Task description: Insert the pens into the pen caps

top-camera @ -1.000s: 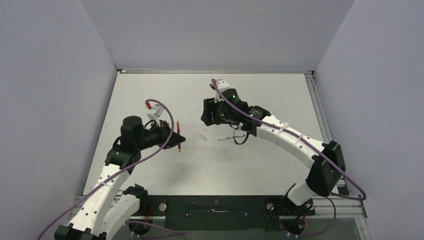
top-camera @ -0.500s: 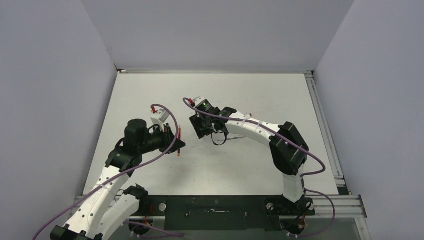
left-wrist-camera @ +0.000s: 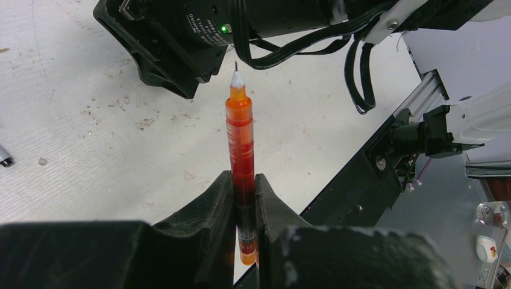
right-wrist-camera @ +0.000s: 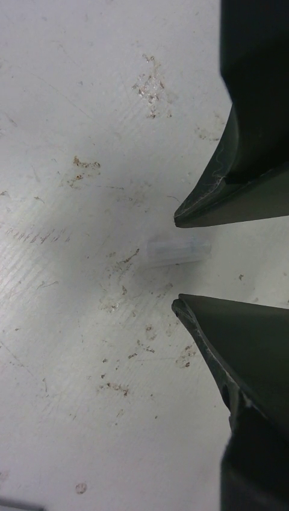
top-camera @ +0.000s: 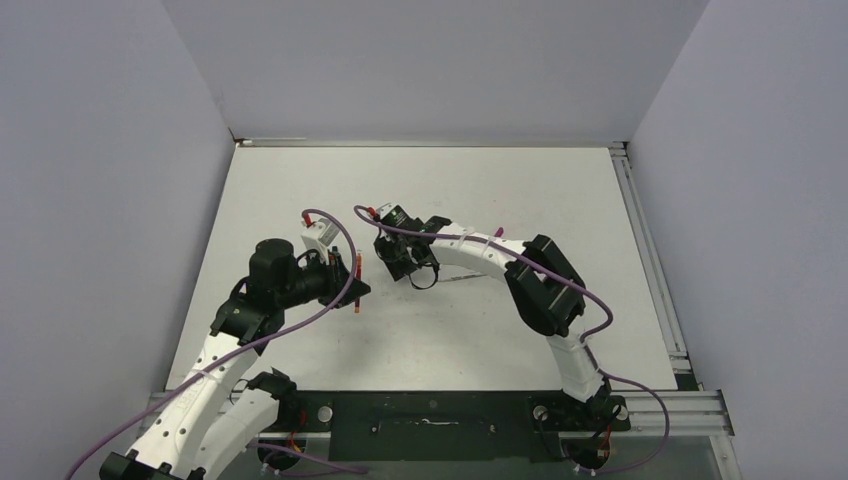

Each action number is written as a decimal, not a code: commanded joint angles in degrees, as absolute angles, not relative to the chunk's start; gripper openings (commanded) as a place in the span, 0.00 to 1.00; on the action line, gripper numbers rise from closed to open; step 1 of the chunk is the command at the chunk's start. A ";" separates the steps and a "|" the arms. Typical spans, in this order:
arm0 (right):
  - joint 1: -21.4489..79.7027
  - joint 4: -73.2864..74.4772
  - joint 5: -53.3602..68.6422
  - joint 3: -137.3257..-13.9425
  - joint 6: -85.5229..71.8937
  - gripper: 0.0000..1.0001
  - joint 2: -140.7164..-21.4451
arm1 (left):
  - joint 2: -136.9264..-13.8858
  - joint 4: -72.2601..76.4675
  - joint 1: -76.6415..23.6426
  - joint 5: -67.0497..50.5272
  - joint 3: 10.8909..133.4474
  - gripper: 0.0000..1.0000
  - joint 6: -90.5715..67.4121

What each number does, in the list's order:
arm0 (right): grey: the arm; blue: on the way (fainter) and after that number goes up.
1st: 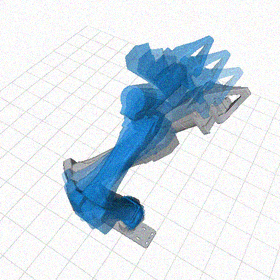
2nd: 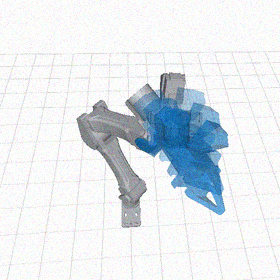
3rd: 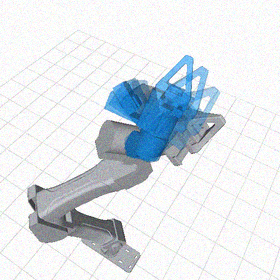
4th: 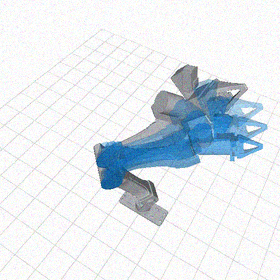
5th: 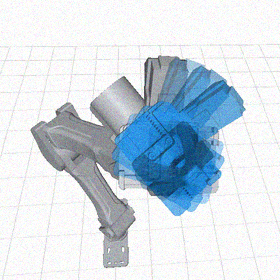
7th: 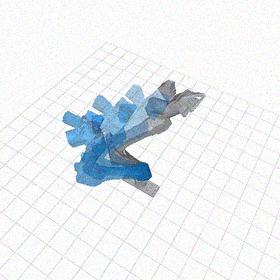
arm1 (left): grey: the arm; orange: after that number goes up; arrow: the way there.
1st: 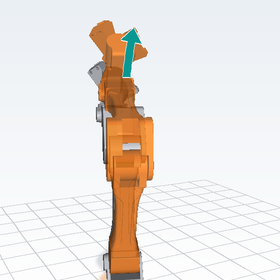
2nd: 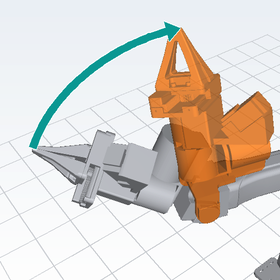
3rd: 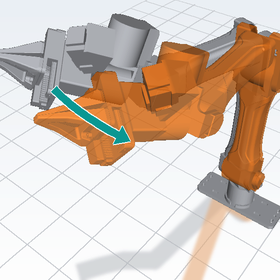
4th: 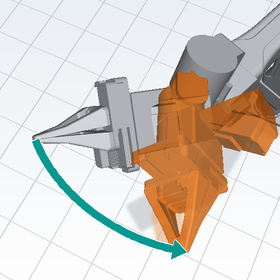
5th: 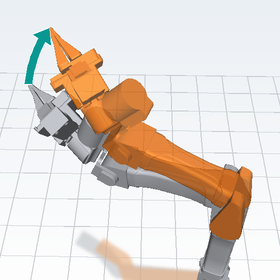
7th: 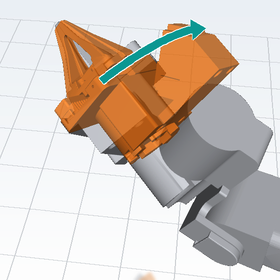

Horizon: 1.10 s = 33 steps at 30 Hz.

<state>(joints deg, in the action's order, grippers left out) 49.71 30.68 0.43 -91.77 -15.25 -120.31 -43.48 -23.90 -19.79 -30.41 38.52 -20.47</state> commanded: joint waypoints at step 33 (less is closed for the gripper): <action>46.90 26.33 5.62 -87.92 -16.45 0.05 -118.00 | -43.52 -22.28 -20.13 -31.84 39.82 0.00 -19.94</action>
